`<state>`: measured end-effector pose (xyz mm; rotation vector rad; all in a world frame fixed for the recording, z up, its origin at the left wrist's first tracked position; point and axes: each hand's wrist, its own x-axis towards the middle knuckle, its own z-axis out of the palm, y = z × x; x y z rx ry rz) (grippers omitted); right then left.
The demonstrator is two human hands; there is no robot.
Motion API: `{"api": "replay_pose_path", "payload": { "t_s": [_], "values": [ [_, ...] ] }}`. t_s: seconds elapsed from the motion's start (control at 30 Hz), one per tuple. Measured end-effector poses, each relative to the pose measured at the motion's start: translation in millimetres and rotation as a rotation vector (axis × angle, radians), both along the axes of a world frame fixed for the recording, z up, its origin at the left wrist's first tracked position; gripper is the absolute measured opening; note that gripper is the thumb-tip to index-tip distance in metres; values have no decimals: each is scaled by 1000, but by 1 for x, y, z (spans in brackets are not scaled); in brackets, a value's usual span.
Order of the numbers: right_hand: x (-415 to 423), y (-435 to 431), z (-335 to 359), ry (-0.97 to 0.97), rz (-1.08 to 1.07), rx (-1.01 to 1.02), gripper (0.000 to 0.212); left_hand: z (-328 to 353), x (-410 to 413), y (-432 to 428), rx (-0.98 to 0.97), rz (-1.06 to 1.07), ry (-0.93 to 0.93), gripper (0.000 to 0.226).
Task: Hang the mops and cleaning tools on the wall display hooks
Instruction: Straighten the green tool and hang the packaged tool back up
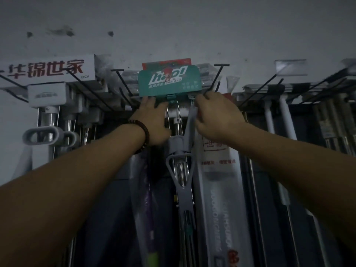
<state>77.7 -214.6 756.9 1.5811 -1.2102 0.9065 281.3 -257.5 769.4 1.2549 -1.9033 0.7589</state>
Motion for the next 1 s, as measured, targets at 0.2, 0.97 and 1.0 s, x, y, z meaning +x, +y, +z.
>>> {"api": "replay_pose_path", "payload": {
  "t_s": [0.2, 0.97, 1.0],
  "values": [
    [-38, 13, -46, -441, 92, 60, 42, -69, -26, 23, 27, -217, -52, 77],
    [-81, 0, -123, -847, 750, 526, 35, -134, -103, 36, -9, -273, -294, 110],
    [-85, -2, -122, -830, 796, 514, 34, -132, -107, 35, -6, -267, -295, 112]
  ]
}}
